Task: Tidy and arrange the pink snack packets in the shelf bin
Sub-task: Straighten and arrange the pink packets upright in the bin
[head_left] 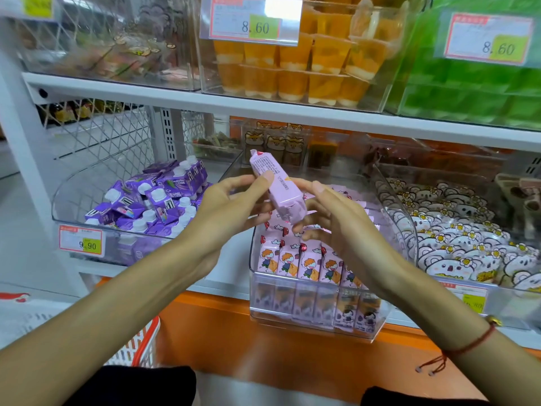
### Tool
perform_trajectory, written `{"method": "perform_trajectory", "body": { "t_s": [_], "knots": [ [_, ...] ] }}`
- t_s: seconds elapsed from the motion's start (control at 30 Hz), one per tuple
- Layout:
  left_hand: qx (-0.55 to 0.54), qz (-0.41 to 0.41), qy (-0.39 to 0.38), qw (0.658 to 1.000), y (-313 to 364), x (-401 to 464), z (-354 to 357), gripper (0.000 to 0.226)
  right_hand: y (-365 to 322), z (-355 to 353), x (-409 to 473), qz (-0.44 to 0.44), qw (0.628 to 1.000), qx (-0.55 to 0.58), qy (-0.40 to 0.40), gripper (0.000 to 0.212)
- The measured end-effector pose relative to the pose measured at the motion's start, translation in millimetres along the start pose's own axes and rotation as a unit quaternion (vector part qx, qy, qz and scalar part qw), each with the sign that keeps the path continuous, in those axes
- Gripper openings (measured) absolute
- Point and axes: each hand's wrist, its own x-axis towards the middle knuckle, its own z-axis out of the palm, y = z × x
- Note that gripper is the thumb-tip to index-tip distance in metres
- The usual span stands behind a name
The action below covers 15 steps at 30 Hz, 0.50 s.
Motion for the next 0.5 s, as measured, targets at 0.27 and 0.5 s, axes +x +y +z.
{"method": "perform_trajectory", "body": {
  "t_s": [0.27,0.5],
  "knots": [
    [0.005,0.051,-0.026,0.998,-3.3,0.3,-3.0,0.027,9.0,-0.6,-5.4,-0.081,0.983,-0.134,0.096,0.034],
    [-0.024,0.083,-0.035,0.996,-2.4,-3.1,-3.7,0.040,7.3,-6.1,-6.5,-0.205,0.920,-0.297,0.152,0.043]
  ]
}}
